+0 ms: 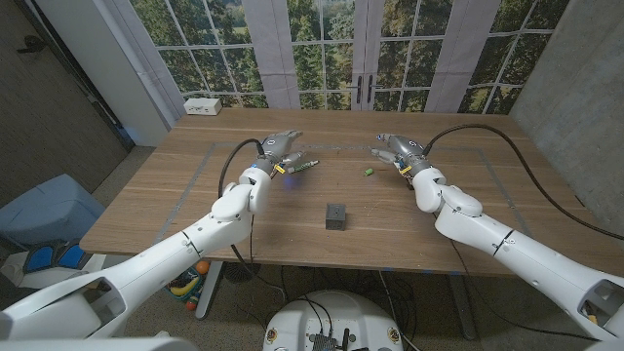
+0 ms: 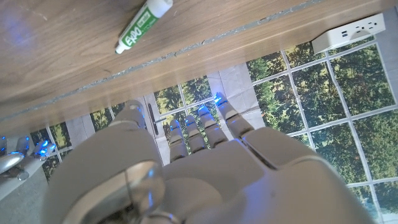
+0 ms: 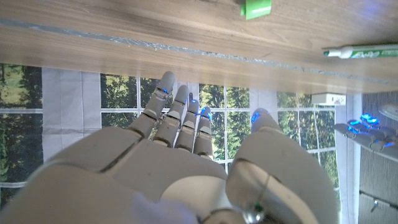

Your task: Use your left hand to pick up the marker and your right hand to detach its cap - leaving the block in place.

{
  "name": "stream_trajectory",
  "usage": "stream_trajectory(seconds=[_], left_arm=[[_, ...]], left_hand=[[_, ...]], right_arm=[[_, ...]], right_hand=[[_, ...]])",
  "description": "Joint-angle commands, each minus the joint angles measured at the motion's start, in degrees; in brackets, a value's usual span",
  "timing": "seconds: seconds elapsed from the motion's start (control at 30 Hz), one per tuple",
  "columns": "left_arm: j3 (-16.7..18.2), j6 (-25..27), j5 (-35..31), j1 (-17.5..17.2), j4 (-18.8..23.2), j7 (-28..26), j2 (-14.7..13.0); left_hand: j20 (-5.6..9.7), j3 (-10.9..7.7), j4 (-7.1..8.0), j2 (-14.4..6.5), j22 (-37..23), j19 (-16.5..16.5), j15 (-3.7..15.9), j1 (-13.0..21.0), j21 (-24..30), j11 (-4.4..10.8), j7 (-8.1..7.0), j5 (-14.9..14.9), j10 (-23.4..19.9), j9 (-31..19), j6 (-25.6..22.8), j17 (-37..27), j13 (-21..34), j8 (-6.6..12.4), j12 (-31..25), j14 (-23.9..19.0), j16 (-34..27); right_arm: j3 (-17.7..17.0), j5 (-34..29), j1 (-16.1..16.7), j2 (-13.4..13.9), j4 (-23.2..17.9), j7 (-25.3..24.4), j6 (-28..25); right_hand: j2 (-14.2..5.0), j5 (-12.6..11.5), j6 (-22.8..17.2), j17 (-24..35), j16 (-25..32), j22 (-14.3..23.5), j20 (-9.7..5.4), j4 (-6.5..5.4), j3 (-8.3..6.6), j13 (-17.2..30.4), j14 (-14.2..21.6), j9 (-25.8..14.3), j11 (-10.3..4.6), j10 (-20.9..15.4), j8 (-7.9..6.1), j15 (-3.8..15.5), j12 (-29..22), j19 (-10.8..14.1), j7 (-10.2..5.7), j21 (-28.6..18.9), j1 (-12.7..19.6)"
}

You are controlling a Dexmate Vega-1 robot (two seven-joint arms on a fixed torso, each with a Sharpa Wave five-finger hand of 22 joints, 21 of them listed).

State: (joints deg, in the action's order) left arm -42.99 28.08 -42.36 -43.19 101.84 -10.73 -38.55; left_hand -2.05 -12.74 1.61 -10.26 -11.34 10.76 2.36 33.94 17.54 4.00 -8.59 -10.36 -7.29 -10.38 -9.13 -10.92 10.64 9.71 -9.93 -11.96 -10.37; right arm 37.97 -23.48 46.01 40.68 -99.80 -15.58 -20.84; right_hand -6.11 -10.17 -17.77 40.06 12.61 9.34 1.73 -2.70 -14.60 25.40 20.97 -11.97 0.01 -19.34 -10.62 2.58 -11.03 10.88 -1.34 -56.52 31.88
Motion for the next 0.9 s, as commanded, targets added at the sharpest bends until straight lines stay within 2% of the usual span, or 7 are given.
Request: stream_trajectory(seconds=[0.03,0.13,0.23,0.37,0.7,0.8,0.9], left_arm=[[5.46,-9.81,12.65,-2.96,-1.83,-8.21,0.14],[7.25,-13.99,17.93,-3.37,-2.89,-8.12,0.13],[8.53,-17.44,22.63,-3.34,-3.81,-6.67,-0.10],[10.56,-23.74,29.48,-3.86,-6.22,-6.63,0.76],[12.77,-33.98,41.01,-3.51,-11.27,-2.96,2.25],[13.07,-35.95,43.43,-3.48,-12.43,-1.99,2.76],[13.24,-38.06,45.02,-3.46,-13.49,-1.30,3.05]], left_hand=[[0.16,0.45,1.83,0.59,-0.08,-0.79,2.79,-3.85,-0.68,0.16,-0.35,0.30,2.20,0.17,2.31,-0.03,-0.05,-0.06,-0.21,1.41,-0.07],[0.31,-0.35,3.23,-1.11,-0.04,-1.28,2.13,-5.86,-0.99,-0.17,0.37,-0.15,3.14,0.24,3.66,0.03,-0.17,0.05,-0.37,2.92,0.08],[0.39,-5.47,6.83,-2.62,-0.13,-2.82,1.62,-8.32,-1.65,-0.43,1.58,-1.78,3.54,0.29,4.44,0.08,-0.31,0.45,-0.77,5.96,0.17],[0.83,-9.55,8.79,-2.61,-0.15,-3.87,1.45,-10.04,-2.05,-0.15,2.39,-2.93,4.01,0.30,4.87,0.13,-0.37,0.48,-0.80,7.35,0.14],[1.24,-13.20,9.05,-2.40,0.07,-4.76,0.81,-13.26,-2.58,-1.12,4.30,-3.65,6.59,0.41,6.27,0.34,-0.51,0.39,-0.33,9.71,0.25],[1.04,-16.20,8.84,-2.52,0.20,-5.93,0.02,-13.78,-3.16,-1.80,5.79,-4.28,7.52,0.42,6.03,0.47,-0.59,0.57,-0.36,10.67,0.22],[1.70,-17.81,8.81,-2.35,0.27,-6.06,-0.18,-14.17,-3.28,-1.95,6.97,-4.54,7.75,0.41,6.66,0.52,-0.63,0.40,-0.46,10.88,0.10]], right_arm=[[-5.25,10.03,3.24,-2.31,4.74,-8.07,13.70],[-6.17,12.32,3.64,-2.82,6.12,-8.95,17.62],[-7.19,14.96,4.01,-3.62,7.89,-9.70,22.03],[-8.37,18.46,4.31,-4.56,10.45,-9.63,28.13],[-10.62,23.09,5.36,-6.26,13.19,-9.41,35.22],[-11.09,24.14,5.59,-7.02,13.79,-9.53,37.00],[-11.47,25.43,5.73,-7.66,14.55,-9.02,38.96]], right_hand=[[-0.94,0.10,0.33,-0.97,-0.61,0.06,-0.53,-1.63,0.61,-0.60,-2.06,0.10,0.67,0.07,-0.52,-0.31,-0.14,-1.40,0.18,1.87,-3.18],[-1.36,0.00,0.37,-1.61,-1.02,0.02,-1.37,-2.39,0.92,-1.04,-3.29,0.18,0.21,0.67,-0.59,-0.25,0.05,-1.73,0.29,2.80,-4.78],[-1.92,-0.17,0.71,-2.26,-1.10,-0.01,-2.83,-3.22,1.15,-1.53,-3.78,0.27,0.00,0.85,-0.52,0.14,0.07,-1.29,0.96,3.47,-6.34],[-3.20,-0.59,0.90,-3.43,-1.70,-0.08,-4.70,-4.26,0.88,-2.37,-5.79,0.46,-0.40,0.85,-0.51,1.19,0.06,-0.74,1.93,4.65,-8.09],[-3.87,-0.95,1.10,-4.82,-1.87,-0.19,-6.38,-4.86,0.21,-3.28,-6.93,0.69,-0.87,1.57,-0.46,1.99,0.28,-0.40,2.66,6.04,-9.19],[-5.15,-1.48,1.27,-6.58,-1.91,-0.20,-7.18,-3.92,-2.70,-4.24,-7.53,0.90,-1.47,1.83,-0.46,2.76,0.24,-0.27,2.19,7.55,-7.71],[-5.38,-1.59,1.31,-7.13,-1.93,-0.18,-7.74,-3.79,-3.82,-4.59,-7.92,0.95,-1.72,2.04,-0.45,3.17,0.27,-0.31,1.96,8.12,-7.33]])
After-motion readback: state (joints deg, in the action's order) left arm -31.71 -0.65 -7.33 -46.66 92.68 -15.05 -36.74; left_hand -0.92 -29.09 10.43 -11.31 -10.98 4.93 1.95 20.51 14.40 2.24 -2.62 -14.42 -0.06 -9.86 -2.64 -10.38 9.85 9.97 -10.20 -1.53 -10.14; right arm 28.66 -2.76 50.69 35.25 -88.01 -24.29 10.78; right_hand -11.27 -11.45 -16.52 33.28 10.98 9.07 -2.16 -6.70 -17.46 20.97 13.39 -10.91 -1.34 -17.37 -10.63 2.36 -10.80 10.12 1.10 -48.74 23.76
